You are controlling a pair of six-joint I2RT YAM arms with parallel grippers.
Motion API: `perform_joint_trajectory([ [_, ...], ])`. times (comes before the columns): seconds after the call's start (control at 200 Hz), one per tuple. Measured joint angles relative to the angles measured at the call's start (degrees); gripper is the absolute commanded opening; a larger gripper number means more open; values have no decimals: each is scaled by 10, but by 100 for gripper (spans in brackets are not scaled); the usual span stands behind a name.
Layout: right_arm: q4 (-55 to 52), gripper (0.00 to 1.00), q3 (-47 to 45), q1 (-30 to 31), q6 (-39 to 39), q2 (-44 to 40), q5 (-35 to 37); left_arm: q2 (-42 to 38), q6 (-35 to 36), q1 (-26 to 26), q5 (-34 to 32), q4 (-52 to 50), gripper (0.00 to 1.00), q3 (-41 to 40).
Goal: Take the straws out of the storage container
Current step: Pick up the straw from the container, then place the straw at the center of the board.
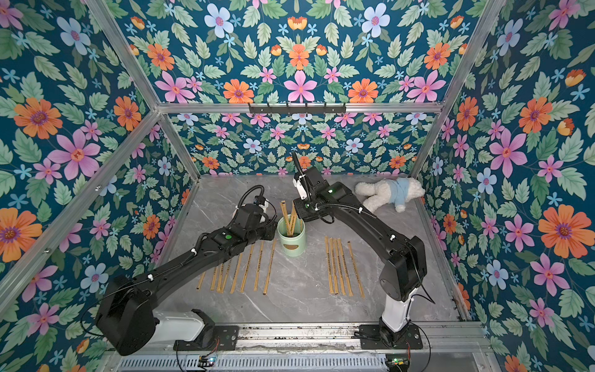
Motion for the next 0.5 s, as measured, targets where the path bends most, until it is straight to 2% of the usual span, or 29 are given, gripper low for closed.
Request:
perform_joint_trajectory([
  [0.5,-98,10,114,6,-27,-74,-6,0,0,-1,2,10,45,4],
])
